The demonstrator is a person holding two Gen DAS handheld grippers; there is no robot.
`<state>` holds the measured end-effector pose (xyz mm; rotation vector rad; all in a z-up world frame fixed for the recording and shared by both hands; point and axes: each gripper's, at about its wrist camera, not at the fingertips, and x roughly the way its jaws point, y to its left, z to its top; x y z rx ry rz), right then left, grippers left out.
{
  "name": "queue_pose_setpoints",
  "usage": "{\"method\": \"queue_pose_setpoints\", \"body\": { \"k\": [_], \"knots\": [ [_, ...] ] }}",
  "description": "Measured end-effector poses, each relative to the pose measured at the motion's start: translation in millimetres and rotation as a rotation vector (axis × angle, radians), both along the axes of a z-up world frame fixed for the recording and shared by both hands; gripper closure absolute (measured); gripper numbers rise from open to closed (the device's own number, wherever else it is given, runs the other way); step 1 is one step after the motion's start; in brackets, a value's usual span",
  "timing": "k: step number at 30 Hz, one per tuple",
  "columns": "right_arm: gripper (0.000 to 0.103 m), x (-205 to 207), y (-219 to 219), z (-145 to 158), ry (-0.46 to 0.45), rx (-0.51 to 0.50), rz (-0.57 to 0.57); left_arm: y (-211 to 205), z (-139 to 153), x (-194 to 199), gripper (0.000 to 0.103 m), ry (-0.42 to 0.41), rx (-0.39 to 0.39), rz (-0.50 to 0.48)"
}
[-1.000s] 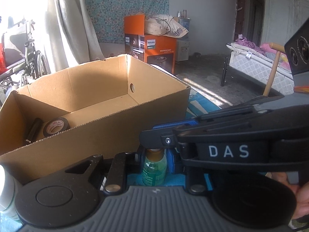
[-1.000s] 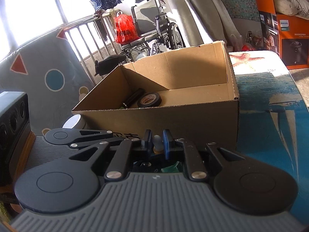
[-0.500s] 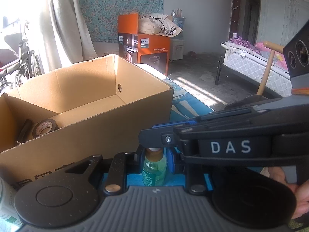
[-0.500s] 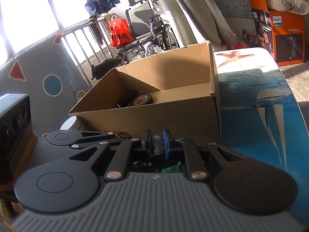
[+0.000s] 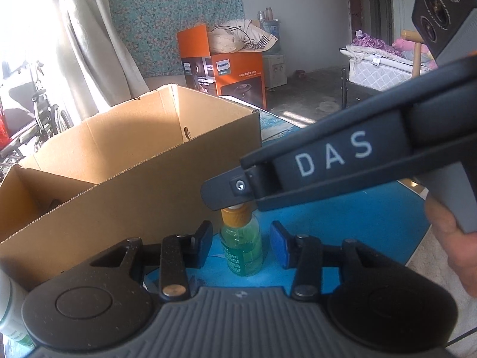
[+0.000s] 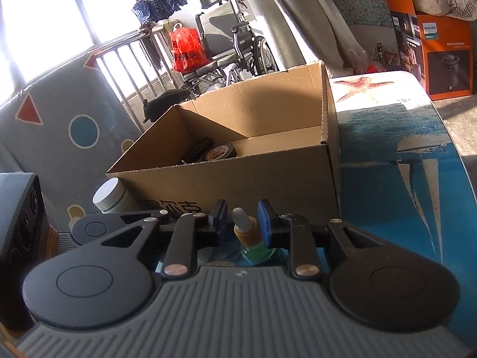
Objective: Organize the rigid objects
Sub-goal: 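Lift the green dropper bottle up toward the box with the right tool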
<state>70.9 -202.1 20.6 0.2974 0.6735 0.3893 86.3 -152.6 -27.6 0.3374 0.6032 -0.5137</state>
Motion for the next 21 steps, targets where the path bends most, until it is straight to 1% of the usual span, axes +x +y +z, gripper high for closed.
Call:
{"method": "queue_pose_setpoints", "body": {
  "k": [3,7,11,16,19,21],
  "knots": [
    [0.071,3,1,-3,0.017,-0.009,0.008,-3,-6,4,0.061,0.009,0.004,0.004],
    [0.066,8,2,-9,0.04,-0.02,0.017,-5,-13,8,0.064,0.024,0.008,0.002],
    [0.065,14,3,-17,0.066,-0.013,0.026,-8,-17,13,0.067,0.025,0.017,0.003],
    [0.066,19,4,-24,0.081,-0.009,0.028,-9,-21,16,0.067,0.02,0.008,0.004],
    [0.069,20,3,-25,0.076,-0.012,0.021,-8,-23,16,0.068,0.01,-0.003,0.004],
    [0.07,18,3,-25,0.071,-0.014,0.02,-6,-23,14,0.068,0.008,-0.009,0.005]
  ]
}}
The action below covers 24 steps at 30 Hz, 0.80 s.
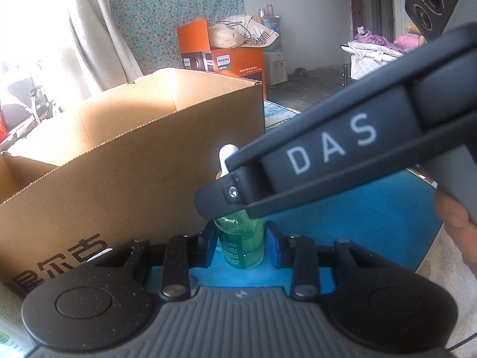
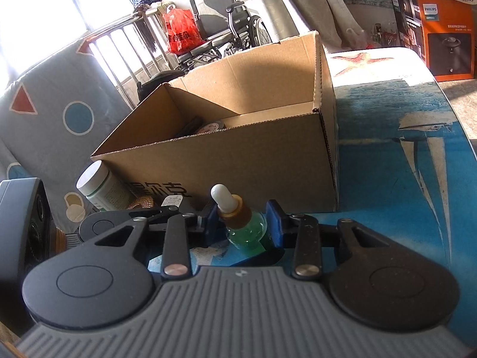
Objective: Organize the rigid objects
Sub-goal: 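Lift the green dropper bottle up toward the box with the right tool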
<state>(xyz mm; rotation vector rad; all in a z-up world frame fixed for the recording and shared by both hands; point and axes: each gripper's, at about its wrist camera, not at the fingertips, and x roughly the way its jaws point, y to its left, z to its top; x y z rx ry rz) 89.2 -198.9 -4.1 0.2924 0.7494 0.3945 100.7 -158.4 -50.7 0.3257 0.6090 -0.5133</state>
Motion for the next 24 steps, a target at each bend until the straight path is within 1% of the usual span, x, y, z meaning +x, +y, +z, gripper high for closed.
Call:
{"method": "queue_pose_setpoints", "body": {
  "k": [1,5,11,16,19,22,24],
  "knots": [
    [0.07,0,0,0,-0.004,-0.005,0.001,4,-3,-9,0.068,-0.002,0.001,0.001],
    [0.071,-2,1,1,-0.017,-0.016,-0.001,4,-2,-15,0.069,-0.005,0.003,0.01],
    [0.074,-11,1,14,-0.047,-0.024,0.002,9,11,-29,0.07,-0.042,-0.005,0.016],
    [0.075,-23,5,48,-0.103,-0.033,0.016,16,42,-44,0.07,-0.094,-0.018,0.028],
    [0.076,-26,9,80,-0.16,-0.036,0.046,24,70,-52,0.07,-0.142,-0.032,0.043],
    [0.076,-18,16,110,-0.2,-0.037,0.084,34,96,-46,0.07,-0.166,-0.043,0.062],
    [0.077,-5,22,131,-0.221,-0.037,0.118,42,111,-35,0.07,-0.17,-0.047,0.077]
  ]
}}
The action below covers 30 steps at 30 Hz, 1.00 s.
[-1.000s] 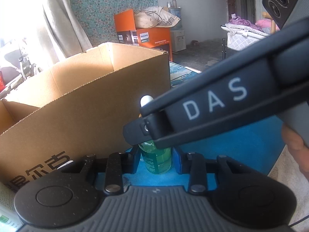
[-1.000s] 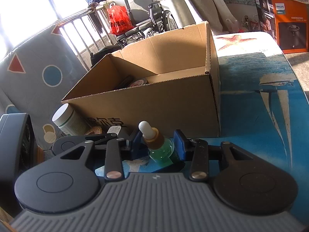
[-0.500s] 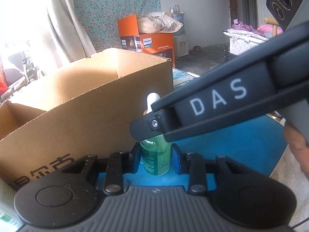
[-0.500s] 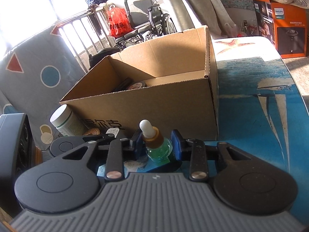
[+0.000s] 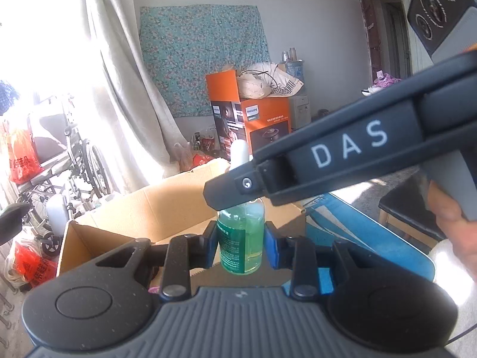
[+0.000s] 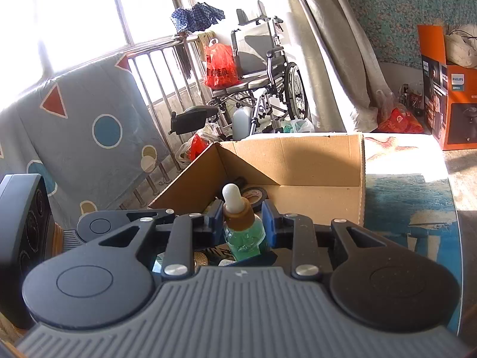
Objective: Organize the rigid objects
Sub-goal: 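Lower the green dropper bottle into the box and open the right tool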
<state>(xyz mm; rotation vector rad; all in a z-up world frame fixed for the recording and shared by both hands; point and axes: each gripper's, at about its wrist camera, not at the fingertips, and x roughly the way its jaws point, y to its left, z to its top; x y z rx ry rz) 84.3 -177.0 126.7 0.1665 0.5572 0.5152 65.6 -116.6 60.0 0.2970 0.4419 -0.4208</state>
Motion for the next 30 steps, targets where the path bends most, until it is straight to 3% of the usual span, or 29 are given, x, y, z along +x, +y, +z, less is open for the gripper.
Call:
{"method": "queue_pose_setpoints", "body": {
  "k": [4,8,13,19,25,30],
  "knots": [
    [0.082,48,12,25,0.021,0.001,0.06,16,16,40,0.07,0.074,-0.033,0.03],
    [0.083,113,29,27,0.096,-0.023,0.093,31,10,97,0.07,0.185,-0.056,0.081],
    [0.083,185,42,0,0.211,-0.031,0.096,52,-11,157,0.07,0.321,-0.081,0.137],
    [0.084,245,50,-35,0.274,-0.071,0.103,62,-34,219,0.07,0.427,-0.091,0.198],
    [0.084,281,57,-64,0.307,-0.112,0.117,64,-52,256,0.069,0.519,-0.09,0.244],
    [0.084,293,66,-86,0.311,-0.168,0.127,67,-58,265,0.064,0.537,-0.094,0.257]
  ]
}}
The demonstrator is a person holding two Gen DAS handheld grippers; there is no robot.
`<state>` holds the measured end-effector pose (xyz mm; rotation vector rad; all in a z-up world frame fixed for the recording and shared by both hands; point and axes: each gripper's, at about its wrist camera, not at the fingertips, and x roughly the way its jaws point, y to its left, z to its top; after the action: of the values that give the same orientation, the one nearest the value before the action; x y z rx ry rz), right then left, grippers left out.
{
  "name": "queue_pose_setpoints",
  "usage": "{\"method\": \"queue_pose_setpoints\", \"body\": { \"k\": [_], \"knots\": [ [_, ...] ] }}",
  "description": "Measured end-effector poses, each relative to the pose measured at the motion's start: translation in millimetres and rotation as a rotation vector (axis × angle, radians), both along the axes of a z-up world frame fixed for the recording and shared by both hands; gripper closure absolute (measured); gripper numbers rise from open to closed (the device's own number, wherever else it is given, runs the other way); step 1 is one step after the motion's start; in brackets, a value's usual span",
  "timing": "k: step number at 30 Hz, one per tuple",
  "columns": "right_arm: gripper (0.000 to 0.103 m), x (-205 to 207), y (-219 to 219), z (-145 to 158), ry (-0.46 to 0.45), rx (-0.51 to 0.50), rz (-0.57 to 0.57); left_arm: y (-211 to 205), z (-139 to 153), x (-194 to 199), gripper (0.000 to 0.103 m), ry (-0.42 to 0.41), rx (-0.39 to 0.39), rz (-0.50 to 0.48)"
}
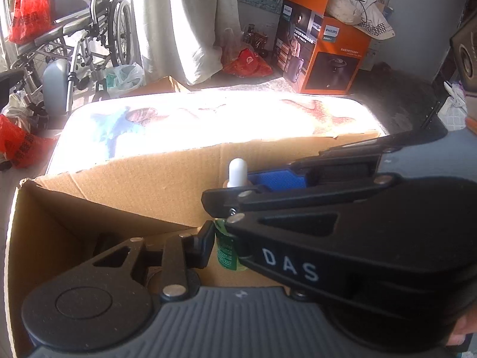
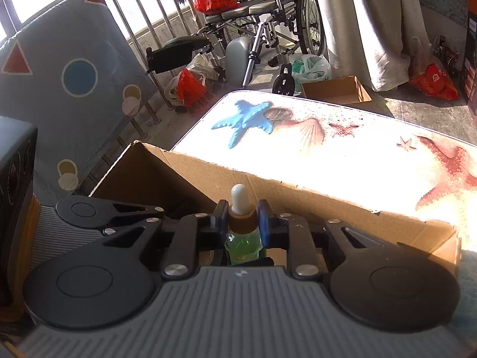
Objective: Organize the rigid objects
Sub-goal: 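Lower the green dropper bottle into the box and open the right tool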
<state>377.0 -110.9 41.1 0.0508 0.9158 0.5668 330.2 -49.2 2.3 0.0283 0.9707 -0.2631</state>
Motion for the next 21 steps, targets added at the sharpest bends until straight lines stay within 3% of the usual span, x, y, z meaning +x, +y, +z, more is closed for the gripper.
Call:
{"method": "queue_pose_setpoints", "body": {
  "k": [5,10,12,17,21],
  "knots": [
    [0.083,8,3,-15,0.021,-0.002,-0.004,4,-3,2,0.063,0.025,-0.011,0.004],
    [0.081,4,6,-10,-0.002,0.008,0.004,2,2,-3,0.05,0.01,-0.004,-0.002],
    [0.073,4,6,-5,-0.003,0.009,-0.005,3,6,-7,0.045,0.002,-0.008,-0.001],
    [0.063,-10,-4,14,-0.025,0.032,-0.035,7,22,-25,0.034,-0.03,-0.021,0.005],
    [0.062,-42,-34,49,-0.054,0.123,-0.094,13,44,-55,0.029,-0.082,-0.029,0.003]
  ]
}}
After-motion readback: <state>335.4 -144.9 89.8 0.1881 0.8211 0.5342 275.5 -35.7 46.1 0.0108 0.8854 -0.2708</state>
